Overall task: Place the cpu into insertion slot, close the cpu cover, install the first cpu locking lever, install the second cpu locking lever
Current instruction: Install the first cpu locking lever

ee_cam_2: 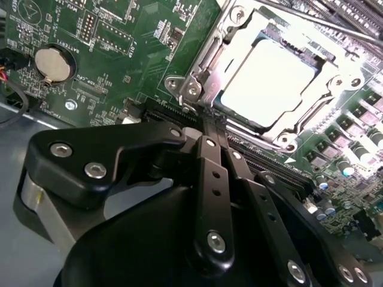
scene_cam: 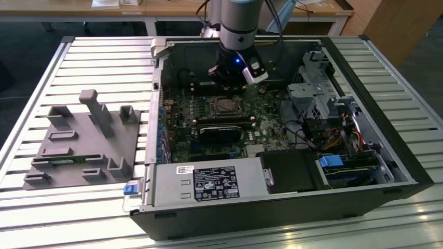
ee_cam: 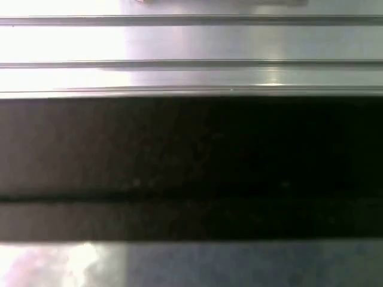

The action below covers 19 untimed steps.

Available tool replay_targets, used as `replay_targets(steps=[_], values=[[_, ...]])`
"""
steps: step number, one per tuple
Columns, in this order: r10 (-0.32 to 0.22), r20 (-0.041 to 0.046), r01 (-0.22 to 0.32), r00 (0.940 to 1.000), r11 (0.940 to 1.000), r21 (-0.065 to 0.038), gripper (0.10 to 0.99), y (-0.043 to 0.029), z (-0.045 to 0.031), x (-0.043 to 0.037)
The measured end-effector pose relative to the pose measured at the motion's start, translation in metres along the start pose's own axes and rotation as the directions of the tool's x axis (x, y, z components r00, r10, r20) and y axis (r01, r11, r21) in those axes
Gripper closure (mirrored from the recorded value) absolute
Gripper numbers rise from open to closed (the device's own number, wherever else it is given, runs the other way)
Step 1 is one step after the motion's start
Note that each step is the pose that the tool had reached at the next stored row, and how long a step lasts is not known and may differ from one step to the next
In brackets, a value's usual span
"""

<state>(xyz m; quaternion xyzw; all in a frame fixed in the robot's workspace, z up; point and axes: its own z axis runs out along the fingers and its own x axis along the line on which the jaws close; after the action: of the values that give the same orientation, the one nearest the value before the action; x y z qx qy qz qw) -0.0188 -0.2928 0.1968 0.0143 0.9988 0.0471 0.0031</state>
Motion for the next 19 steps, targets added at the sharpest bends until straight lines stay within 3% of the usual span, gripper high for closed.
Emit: replay_targets(steps=[5,11,19], values=[[0.000,0.0000,0.000,1.0000,1.0000,0.000,0.980,0.0000,0.0000,0.0000],[0.000,0.0000,0.000,1.0000,1.0000,0.000,0.980,0.0009,-0.0096,-0.0001],[0.000,-0.0001,0.000,1.0000,1.0000,0.000,0.980,-0.0004,-0.0100,-0.0001]])
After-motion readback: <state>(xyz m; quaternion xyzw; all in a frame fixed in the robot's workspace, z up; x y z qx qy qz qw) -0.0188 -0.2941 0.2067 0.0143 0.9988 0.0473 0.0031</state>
